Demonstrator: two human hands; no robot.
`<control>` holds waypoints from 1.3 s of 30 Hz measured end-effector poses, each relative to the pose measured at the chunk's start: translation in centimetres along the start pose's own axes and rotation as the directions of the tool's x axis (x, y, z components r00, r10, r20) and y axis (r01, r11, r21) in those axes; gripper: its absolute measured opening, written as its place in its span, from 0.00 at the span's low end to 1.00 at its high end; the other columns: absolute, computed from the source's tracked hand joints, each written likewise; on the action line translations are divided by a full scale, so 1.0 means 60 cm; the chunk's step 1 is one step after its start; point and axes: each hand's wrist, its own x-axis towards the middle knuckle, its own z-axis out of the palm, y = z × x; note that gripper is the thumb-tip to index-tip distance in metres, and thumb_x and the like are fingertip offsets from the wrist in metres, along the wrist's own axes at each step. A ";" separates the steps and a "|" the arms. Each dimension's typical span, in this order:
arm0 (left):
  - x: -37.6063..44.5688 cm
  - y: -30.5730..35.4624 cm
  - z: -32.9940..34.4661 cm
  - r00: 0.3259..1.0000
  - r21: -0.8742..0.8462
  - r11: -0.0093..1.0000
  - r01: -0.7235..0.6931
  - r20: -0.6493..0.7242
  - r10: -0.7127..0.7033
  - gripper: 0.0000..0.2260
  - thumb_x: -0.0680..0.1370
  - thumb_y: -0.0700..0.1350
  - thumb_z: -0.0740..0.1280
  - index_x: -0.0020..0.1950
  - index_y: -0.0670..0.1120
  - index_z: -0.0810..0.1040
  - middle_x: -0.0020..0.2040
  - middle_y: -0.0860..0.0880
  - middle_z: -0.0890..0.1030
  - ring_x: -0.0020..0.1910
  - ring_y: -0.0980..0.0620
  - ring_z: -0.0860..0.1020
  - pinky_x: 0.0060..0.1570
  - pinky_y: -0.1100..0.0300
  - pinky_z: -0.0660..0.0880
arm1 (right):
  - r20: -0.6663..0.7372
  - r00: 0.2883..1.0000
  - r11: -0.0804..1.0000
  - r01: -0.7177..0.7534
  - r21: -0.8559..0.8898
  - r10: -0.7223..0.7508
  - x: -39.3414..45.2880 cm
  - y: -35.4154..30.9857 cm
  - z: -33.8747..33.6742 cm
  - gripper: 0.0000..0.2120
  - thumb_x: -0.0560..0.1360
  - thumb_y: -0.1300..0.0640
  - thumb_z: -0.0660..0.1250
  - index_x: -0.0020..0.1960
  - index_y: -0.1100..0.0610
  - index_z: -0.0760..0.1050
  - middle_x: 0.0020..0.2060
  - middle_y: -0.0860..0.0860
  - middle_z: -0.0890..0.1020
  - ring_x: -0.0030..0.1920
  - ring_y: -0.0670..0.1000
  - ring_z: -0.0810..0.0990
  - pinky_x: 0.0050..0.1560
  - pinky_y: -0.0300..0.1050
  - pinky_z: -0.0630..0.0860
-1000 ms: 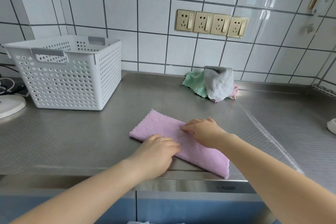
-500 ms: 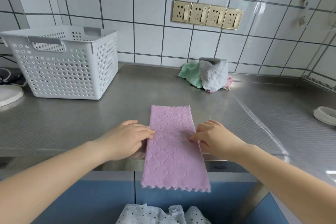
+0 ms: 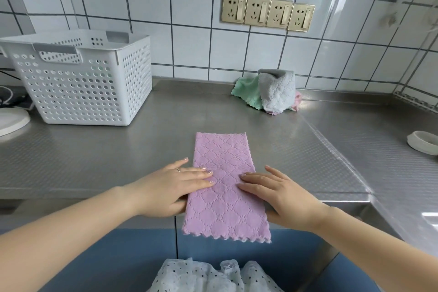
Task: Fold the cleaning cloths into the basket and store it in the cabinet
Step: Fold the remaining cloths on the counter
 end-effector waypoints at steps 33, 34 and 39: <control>0.157 -0.063 -0.028 0.626 -0.794 0.250 0.553 0.199 -0.754 0.18 0.78 0.41 0.66 0.67 0.43 0.73 0.59 0.48 0.76 0.58 0.51 0.74 0.61 0.58 0.69 | 0.153 0.602 0.472 -0.737 0.483 0.784 0.193 0.059 -0.005 0.16 0.77 0.60 0.61 0.63 0.52 0.77 0.58 0.51 0.81 0.59 0.52 0.77 0.49 0.34 0.66; 0.158 -0.064 -0.027 0.623 -0.790 0.252 0.559 0.200 -0.756 0.18 0.78 0.41 0.66 0.67 0.43 0.73 0.62 0.47 0.75 0.60 0.50 0.74 0.61 0.59 0.69 | 0.157 0.600 0.471 -0.742 0.477 0.785 0.194 0.061 -0.004 0.16 0.76 0.60 0.62 0.63 0.52 0.77 0.59 0.51 0.80 0.59 0.52 0.76 0.49 0.34 0.66; 0.157 -0.066 -0.032 0.619 -0.787 0.251 0.564 0.201 -0.760 0.16 0.76 0.44 0.67 0.64 0.45 0.76 0.61 0.48 0.76 0.61 0.49 0.74 0.57 0.63 0.67 | 0.173 0.587 0.441 -0.742 0.504 0.791 0.193 0.069 -0.008 0.16 0.76 0.58 0.62 0.62 0.50 0.77 0.59 0.52 0.79 0.53 0.53 0.78 0.51 0.40 0.73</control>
